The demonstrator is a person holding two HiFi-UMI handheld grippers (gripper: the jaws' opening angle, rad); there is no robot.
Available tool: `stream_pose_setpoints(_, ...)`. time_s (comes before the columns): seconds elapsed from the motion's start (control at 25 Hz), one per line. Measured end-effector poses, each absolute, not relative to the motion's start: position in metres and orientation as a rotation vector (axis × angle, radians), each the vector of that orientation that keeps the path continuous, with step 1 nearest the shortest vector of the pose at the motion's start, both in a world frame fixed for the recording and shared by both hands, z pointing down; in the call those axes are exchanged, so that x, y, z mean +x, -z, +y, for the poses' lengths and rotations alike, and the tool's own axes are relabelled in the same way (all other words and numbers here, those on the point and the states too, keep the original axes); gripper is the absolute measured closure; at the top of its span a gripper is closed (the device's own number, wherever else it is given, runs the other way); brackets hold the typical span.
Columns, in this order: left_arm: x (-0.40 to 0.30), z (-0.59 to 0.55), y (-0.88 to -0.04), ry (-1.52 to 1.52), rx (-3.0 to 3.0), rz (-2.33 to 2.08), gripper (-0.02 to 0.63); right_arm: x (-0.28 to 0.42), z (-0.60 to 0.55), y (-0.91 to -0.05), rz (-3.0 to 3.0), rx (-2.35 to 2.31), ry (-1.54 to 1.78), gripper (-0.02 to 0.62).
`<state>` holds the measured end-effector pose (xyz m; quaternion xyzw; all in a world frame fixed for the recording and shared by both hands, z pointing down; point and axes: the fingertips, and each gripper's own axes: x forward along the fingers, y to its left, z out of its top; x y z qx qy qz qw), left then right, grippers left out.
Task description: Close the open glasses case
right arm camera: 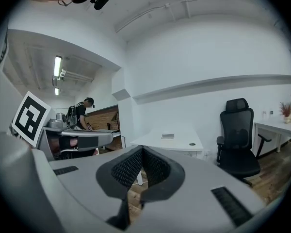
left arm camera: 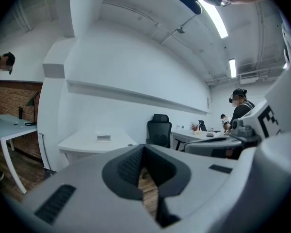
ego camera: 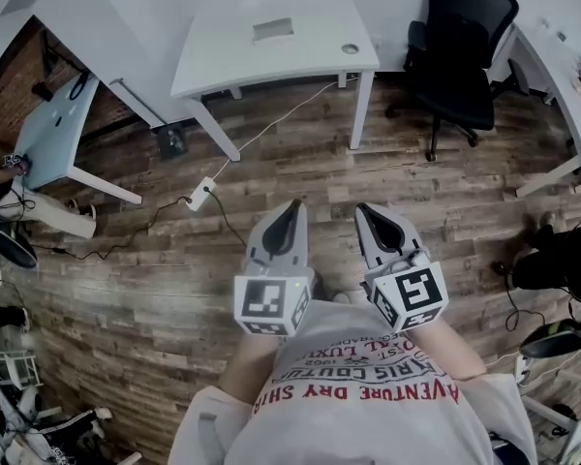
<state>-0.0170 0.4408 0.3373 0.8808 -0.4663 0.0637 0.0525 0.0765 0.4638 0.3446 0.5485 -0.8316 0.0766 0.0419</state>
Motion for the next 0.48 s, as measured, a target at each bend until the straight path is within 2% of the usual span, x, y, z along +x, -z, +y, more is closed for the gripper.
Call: stream_pose_setpoints(0.48,-0.063,0.296,-0.348,-0.192,2.646,-1.380,0.601,0.044,0.317,-0.341,-2.539,1.740,-0.282,0.583)
